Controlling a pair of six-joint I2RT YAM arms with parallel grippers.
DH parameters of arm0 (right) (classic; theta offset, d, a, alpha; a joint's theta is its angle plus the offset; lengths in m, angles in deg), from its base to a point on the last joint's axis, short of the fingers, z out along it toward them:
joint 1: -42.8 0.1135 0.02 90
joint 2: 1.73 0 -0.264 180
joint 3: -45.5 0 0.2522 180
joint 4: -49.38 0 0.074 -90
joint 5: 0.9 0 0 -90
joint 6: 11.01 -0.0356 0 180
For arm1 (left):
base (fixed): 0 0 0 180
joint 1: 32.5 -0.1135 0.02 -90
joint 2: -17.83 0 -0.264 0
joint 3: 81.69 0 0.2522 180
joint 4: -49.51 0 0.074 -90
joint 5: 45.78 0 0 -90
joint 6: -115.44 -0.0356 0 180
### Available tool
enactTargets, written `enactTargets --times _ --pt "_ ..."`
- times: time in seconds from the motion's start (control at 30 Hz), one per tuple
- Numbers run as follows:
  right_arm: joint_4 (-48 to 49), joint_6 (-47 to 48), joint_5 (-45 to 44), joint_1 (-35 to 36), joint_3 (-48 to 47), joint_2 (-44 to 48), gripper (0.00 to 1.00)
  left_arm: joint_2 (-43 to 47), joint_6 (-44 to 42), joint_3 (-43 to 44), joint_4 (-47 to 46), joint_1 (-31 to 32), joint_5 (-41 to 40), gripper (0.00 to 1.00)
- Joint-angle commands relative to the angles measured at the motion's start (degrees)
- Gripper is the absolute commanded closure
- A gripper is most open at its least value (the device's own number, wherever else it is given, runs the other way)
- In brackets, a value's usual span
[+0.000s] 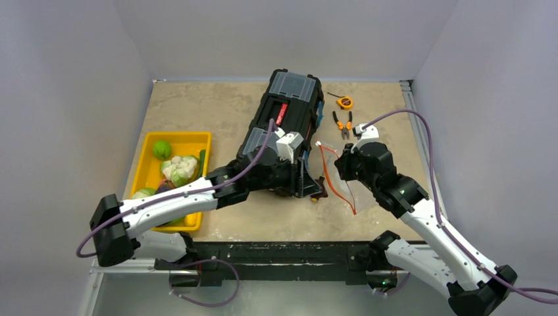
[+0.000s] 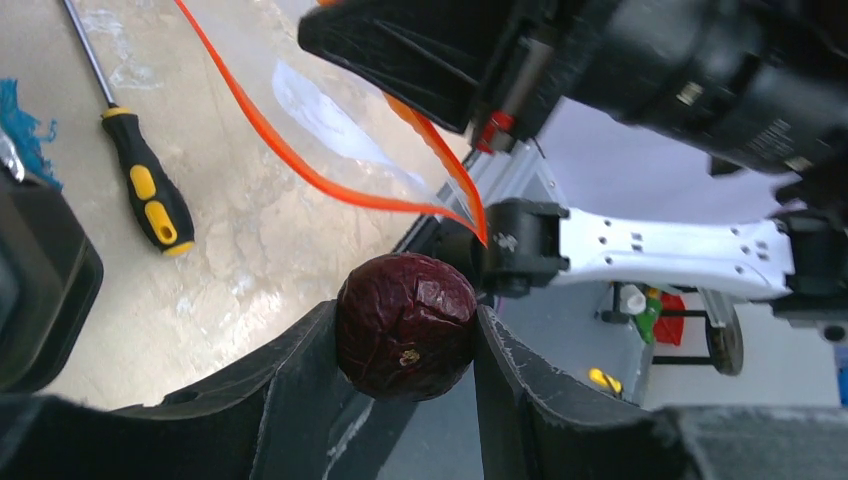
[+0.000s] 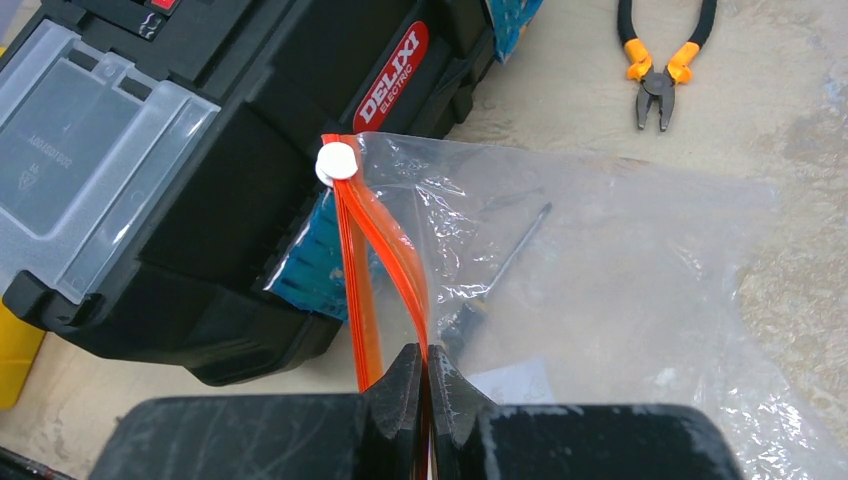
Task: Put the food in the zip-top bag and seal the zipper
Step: Place the fake vegetable in the zipper food storage bag.
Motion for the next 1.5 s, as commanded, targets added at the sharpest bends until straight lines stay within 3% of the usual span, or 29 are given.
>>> enactTargets --times 0.0,0.27,0.7,0.77,0.8,0.83,1.07,1.47 --pt "1.2 -0.3 0.0 0.0 -0.8 1.0 1.00 -6.4 2.0 3.9 -12.0 0.7 -6.9 1.00" --pt "2.0 -0.8 1.1 0.0 -1.1 2.1 1.00 -17.4 5.6 8.4 -16.6 0.7 -6.4 1.00" --pt "2.9 -1.5 1.2 -0.1 -0.3 4.4 1.00 -22.8 7.8 11.7 -14.0 0.6 -8.0 0.98" --pt "2.8 -1.5 1.1 0.0 -0.1 4.5 1.00 -23.1 7.8 11.5 -14.0 0.6 -7.9 0.81" --pt "2.9 -1.6 1.0 -0.1 0.0 4.6 1.00 -23.1 7.9 11.5 -13.9 0.6 -7.9 0.63" --pt "2.9 -1.7 0.9 0.0 -0.1 4.7 1.00 -23.1 8.0 11.3 -13.9 0.6 -7.9 0.53" --pt "2.8 -1.7 0.2 0.0 0.3 5.0 1.00 -21.3 8.0 9.3 -13.4 0.6 -8.6 0.14" --pt "2.3 -1.8 -1.1 -0.1 0.6 4.4 1.00 -14.2 4.4 6.2 -10.6 0.5 -6.0 0.11"
